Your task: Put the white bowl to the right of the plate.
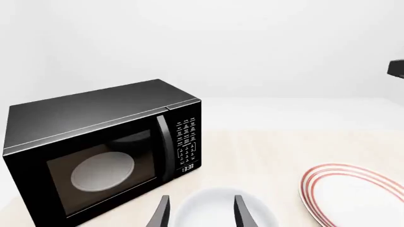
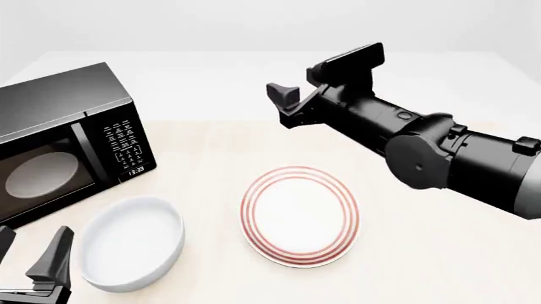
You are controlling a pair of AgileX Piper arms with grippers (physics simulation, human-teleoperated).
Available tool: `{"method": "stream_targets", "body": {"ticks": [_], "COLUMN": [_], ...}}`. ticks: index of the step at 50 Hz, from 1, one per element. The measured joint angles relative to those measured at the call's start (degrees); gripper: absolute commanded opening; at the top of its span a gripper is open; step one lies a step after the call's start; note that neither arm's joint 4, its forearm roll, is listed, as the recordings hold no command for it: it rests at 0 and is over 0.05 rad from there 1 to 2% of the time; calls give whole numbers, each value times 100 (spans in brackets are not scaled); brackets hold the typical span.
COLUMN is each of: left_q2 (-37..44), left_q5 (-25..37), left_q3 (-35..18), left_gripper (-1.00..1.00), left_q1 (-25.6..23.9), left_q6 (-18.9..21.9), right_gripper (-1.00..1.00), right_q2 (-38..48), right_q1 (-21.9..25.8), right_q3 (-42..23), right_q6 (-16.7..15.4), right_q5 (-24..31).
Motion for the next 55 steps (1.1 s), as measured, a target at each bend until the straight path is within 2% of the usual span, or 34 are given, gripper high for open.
{"method": "stream_targets", "body": {"ticks": [16, 25, 55], "left_q2": [0, 0, 0], "left_q5": [0, 0, 0], "left_q3": [0, 0, 0], "left_gripper": [100, 100, 100], "left_q1": [0, 0, 0], "left_q6": [0, 0, 0], "right_gripper": [100, 100, 100], "right_q2": [884, 1323, 2358], "right_q1": [305, 451, 1165], "right_q3": [-717, -1091, -2115], "right_q6": [124, 25, 165], "right_q5": [331, 518, 923]}}
